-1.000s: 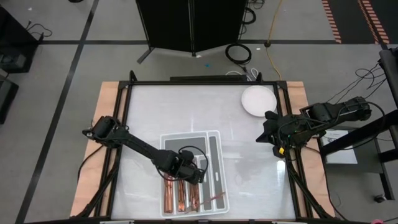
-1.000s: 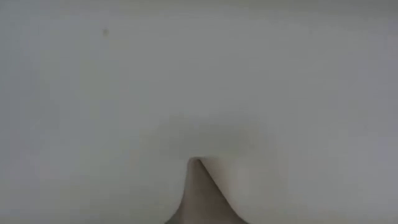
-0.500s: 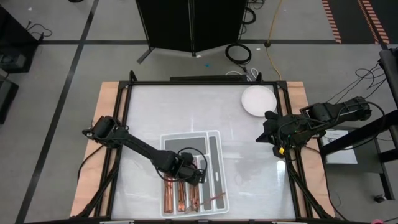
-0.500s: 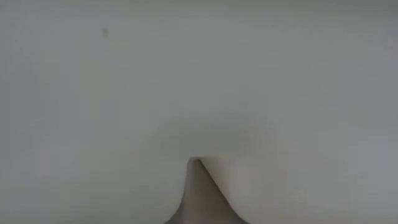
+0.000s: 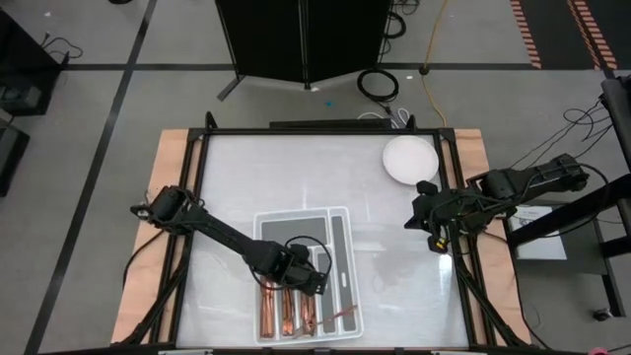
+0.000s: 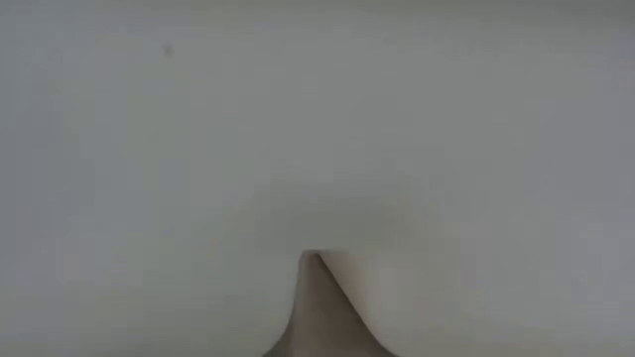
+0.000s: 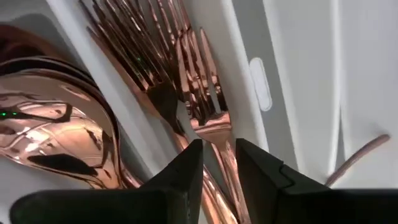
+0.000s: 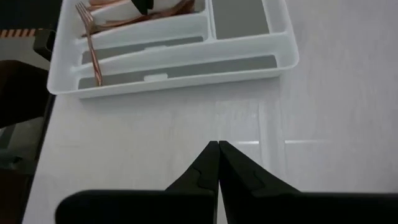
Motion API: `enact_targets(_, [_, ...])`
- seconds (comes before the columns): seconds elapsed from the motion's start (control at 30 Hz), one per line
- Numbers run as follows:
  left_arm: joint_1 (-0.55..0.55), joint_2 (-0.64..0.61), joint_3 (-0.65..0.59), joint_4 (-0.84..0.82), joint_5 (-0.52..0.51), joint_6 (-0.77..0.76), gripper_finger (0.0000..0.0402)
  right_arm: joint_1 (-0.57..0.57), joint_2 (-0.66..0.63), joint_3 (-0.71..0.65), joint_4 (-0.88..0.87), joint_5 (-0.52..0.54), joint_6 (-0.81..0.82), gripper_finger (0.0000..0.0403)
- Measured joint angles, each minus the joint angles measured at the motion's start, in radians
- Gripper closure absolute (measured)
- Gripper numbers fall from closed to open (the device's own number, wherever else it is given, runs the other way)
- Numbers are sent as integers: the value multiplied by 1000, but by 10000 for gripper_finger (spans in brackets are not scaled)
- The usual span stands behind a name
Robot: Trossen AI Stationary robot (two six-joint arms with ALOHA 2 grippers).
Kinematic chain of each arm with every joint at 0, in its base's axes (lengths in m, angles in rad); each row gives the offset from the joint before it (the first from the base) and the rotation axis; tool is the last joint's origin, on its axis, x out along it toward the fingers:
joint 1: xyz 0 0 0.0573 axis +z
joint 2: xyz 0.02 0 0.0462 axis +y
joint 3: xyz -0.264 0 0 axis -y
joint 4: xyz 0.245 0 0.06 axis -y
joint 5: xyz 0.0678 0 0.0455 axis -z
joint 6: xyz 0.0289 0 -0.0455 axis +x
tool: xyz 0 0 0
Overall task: Sort silverware
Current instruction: Put the fork into the silverware tray
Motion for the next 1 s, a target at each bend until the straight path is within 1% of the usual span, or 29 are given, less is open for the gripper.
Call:
enact_targets(0.2, [7,17,1,-8,1,36,313,0,0,-34,2,0,18,403])
enact_targets(0.47, [25,34,1,27,3,145,313,0,0,-35,53,-4,19,403])
enact_targets(0.63, [36,55,3,32,52,209,311,0,-1,-35,81,-4,17,403])
enact_targets(0.77, [58,60,5,-9,103,247,289,0,-1,-35,85,-4,15,403])
enact_targets(0.9, [98,63,5,-23,127,296,260,0,-1,-35,85,-4,15,403])
enact_targets(1.0, [124,63,4,-32,144,322,249,0,-1,-35,85,-4,24,403])
